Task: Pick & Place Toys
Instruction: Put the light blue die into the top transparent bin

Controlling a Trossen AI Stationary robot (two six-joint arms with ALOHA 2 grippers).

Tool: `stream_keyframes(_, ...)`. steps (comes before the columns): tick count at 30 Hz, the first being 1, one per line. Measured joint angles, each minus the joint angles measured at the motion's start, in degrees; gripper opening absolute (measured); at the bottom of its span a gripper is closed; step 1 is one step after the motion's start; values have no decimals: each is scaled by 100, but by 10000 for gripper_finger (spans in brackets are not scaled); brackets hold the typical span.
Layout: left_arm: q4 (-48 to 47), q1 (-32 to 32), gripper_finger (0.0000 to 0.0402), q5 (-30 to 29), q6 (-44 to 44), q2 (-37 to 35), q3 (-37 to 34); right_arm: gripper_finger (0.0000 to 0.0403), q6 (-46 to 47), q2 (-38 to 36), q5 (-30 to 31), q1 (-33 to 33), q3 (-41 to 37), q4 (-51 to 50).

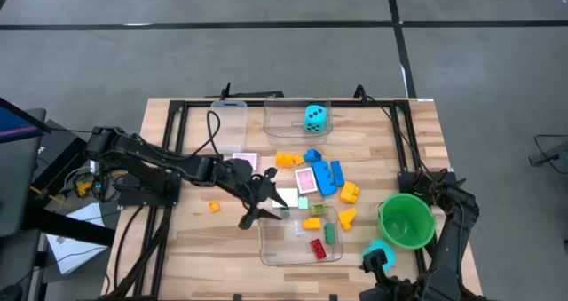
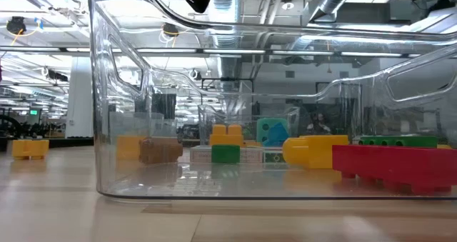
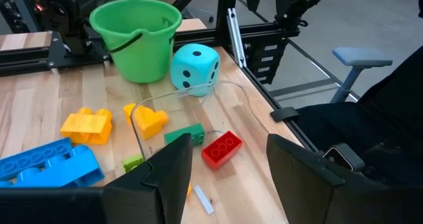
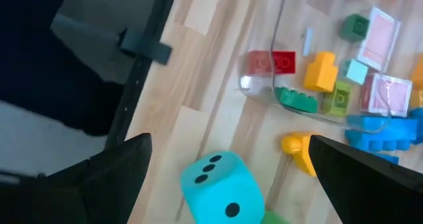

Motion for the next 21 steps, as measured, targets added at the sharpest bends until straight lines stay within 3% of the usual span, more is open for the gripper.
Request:
stream_keyframes(6,0,0,191,2,13,0,0,400,-746,79,-223,-200,9,-38)
stream_keyframes(13,-2,1,191,3,15,0,0,400,-1526,774,-1246,-495,-8,-37)
stream_keyframes(21,-4,0,191,4,15,0,0,400,-1727,826,-1239,-387,0,-39)
